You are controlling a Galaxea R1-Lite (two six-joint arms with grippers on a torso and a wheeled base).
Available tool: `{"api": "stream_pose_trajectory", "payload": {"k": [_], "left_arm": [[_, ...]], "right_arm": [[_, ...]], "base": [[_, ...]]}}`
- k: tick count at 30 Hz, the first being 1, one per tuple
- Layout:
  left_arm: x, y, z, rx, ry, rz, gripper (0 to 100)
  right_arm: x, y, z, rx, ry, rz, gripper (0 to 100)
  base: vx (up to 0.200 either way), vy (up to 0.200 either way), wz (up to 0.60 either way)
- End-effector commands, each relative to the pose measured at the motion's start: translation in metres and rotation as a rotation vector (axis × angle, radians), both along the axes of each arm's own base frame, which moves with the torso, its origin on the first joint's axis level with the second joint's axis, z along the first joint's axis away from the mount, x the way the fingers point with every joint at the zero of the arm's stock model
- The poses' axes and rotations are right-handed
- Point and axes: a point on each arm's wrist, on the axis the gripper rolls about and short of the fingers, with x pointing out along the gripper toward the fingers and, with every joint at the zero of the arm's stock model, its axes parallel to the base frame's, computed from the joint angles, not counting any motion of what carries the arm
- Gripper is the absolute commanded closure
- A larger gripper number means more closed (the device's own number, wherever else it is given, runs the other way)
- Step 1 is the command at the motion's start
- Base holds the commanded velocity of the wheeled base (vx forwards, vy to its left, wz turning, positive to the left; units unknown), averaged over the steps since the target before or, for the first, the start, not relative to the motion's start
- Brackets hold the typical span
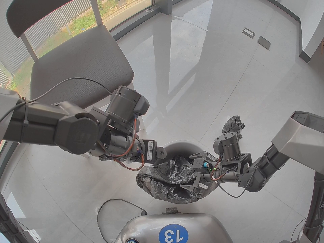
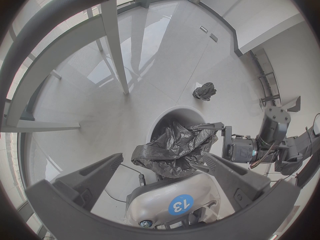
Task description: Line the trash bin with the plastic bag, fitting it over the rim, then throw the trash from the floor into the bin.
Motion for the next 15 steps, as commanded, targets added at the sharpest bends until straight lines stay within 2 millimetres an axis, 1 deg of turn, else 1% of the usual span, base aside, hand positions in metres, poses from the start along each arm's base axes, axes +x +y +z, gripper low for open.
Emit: {"api": "stream_pose_trajectory", "payload": {"k": [1, 4, 7, 8, 9, 12, 15], "left_arm": [[-0.001, 0.0, 0.008, -0.018, -0.022, -0.002, 0], [-0.003, -0.005, 0.017, -0.041, -0.051, -0.016, 0], [-0.002, -0.007, 0.021, -0.051, -0.063, -0.019, 0], [-0.002, -0.007, 0.021, -0.051, -0.063, -0.019, 0], [-0.001, -0.008, 0.02, -0.05, -0.061, -0.019, 0], [0.0, -0.009, 0.018, -0.048, -0.059, -0.019, 0], [0.0, -0.009, 0.018, -0.05, -0.058, -0.017, 0]], "right_arm": [[-0.004, -0.001, -0.009, -0.022, 0.027, 0.007, 0], [-0.003, -0.001, -0.017, -0.031, 0.042, 0.007, 0], [-0.002, 0.0, -0.024, -0.04, 0.055, 0.008, 0], [-0.002, 0.0, -0.024, -0.04, 0.055, 0.008, 0], [-0.002, 0.0, -0.03, -0.048, 0.066, 0.008, 0], [-0.002, 0.0, -0.034, -0.055, 0.078, 0.008, 0], [0.0, -0.001, -0.043, -0.065, 0.095, 0.002, 0]], "base": [[0.0, 0.0, 0.0], [0.0, 0.0, 0.0], [0.0, 0.0, 0.0], [0.0, 0.0, 0.0], [0.0, 0.0, 0.0], [0.0, 0.0, 0.0], [0.0, 0.0, 0.0]]}}
